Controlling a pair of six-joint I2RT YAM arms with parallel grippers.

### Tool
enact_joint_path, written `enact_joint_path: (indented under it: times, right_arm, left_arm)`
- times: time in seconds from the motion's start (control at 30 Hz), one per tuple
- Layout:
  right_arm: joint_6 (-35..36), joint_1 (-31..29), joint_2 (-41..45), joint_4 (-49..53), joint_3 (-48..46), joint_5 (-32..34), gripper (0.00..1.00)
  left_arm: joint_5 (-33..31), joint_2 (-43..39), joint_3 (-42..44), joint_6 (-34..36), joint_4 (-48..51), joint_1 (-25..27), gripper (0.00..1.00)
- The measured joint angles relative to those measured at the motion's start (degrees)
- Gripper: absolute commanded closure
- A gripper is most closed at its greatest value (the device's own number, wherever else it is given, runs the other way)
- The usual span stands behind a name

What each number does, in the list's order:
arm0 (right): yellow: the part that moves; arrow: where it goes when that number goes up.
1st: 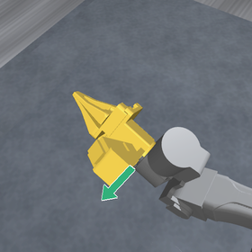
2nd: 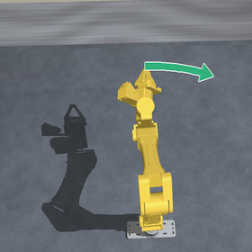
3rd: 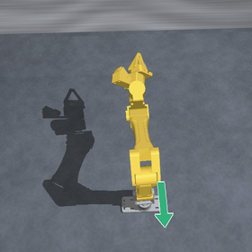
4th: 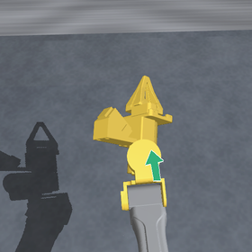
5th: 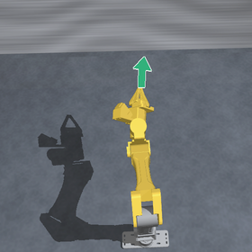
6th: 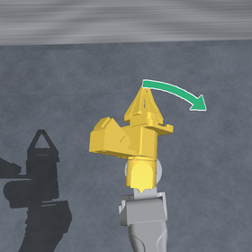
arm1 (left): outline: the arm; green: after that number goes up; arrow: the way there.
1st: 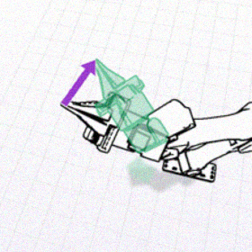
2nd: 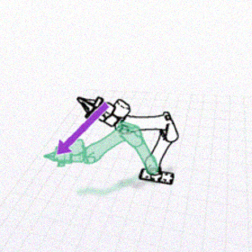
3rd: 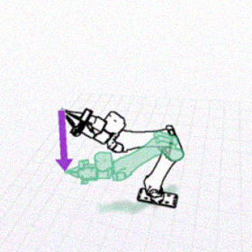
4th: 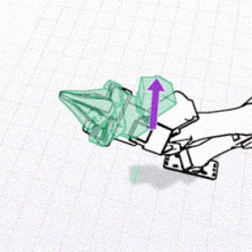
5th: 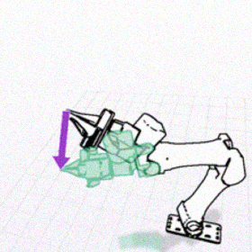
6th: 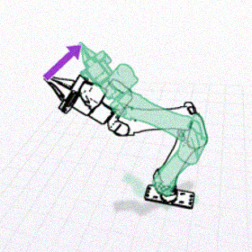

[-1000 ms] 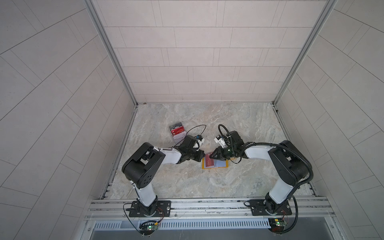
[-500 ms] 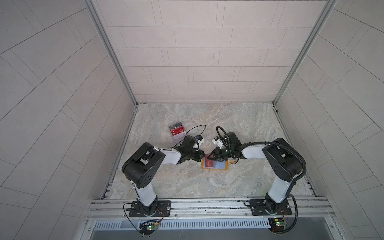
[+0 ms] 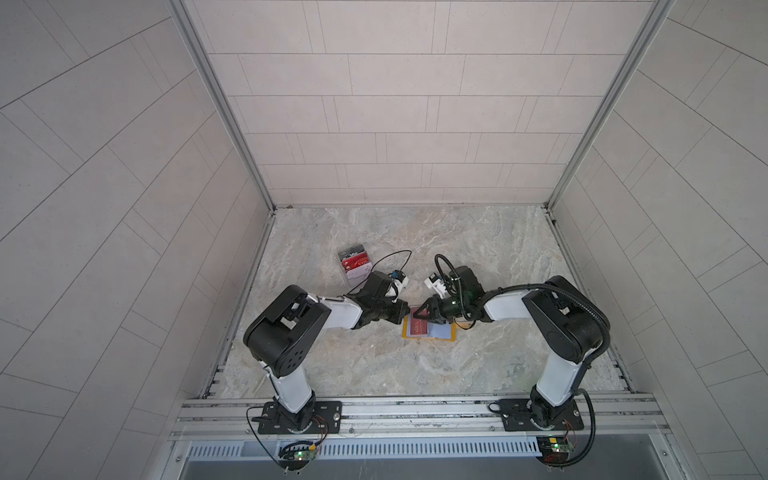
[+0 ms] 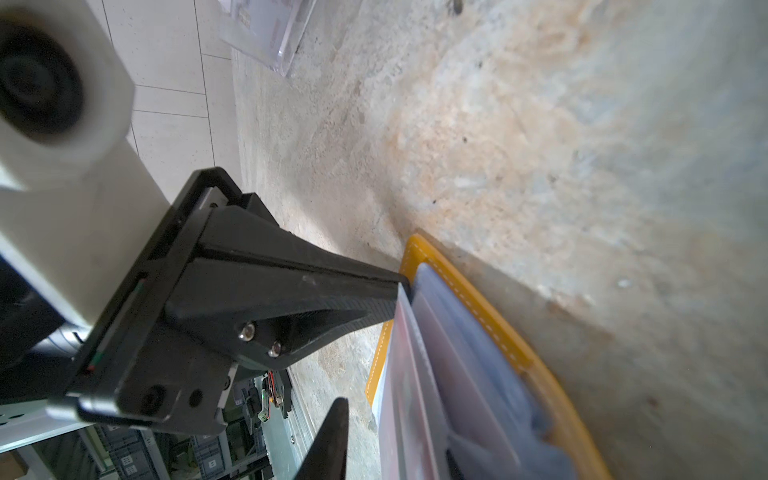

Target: Take the credit cards out of the card holder

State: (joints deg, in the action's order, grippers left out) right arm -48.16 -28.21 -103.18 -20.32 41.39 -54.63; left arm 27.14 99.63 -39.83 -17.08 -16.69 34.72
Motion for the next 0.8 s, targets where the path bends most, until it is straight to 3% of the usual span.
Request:
enact_joint_path:
  times: [0.8]
  right_arm:
    - [-1.6, 3.7, 5.6, -4.9, -5.4, -1.6, 0.77]
  left_arm:
    - [0.1, 0.0, 0.0, 0.0, 0.0, -0.2, 1.00]
